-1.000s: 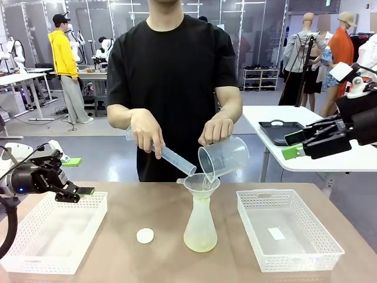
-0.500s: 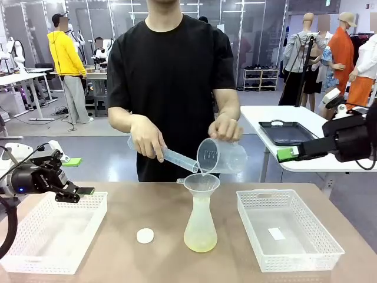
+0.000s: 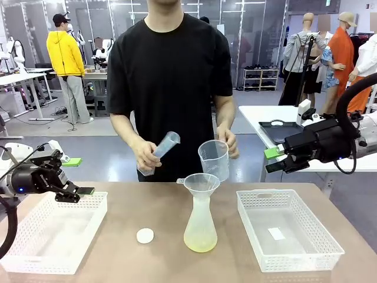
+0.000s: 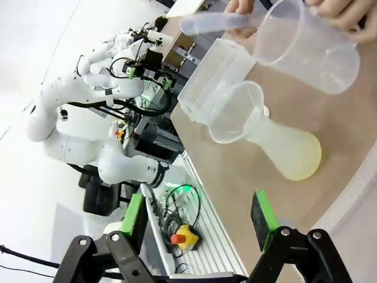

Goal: Prepare the solutions needed for the experiment.
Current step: Once the solution is in the Big flask , pick up the Plastic Funnel and place it back into the right Organizing basket.

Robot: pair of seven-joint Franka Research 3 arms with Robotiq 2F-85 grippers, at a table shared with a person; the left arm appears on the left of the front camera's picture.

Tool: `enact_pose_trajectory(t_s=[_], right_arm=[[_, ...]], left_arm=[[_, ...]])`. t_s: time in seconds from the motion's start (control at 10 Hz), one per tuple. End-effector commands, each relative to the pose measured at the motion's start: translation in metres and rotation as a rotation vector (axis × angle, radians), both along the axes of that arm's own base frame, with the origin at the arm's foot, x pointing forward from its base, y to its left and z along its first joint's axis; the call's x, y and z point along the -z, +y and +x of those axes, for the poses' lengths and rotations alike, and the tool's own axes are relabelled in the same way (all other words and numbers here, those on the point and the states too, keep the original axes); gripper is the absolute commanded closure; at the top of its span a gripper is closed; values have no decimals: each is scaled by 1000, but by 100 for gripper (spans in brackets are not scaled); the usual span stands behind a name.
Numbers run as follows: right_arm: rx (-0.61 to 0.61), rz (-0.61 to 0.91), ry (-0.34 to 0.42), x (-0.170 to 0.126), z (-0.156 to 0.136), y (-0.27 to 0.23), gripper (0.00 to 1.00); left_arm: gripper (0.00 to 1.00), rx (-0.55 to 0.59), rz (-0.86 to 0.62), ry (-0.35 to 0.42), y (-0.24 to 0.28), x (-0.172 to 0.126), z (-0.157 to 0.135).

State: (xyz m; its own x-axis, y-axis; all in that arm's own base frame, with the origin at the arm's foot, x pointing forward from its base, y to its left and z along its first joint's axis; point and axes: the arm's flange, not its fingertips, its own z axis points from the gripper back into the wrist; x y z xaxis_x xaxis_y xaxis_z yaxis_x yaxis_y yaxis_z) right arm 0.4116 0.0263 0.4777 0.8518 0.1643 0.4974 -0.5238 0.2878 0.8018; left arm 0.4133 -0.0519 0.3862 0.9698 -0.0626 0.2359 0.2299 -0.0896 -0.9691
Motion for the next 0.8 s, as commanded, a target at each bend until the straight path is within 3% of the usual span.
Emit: enact_pose_trajectory(t_s=[0.0,0.2,0.3,0.4,0.7], right_arm=[[8,-25,85,-3,2,-6,11],[31,-37,97,2,1,-8,11],[49,-49,34,3,1,-11,11],[21,-14,68,6,0,-8,11],[21,-14,68,6,0,-8,11]], left_arm=[[0,-1,-16,-4,0,-3,0],[0,-1,-16,-4,0,-3,0],[0,-1,-16,-4,0,-3,0],[0,-1,-16,-4,0,-3,0],[0,-1,-16,-4,0,-3,0]])
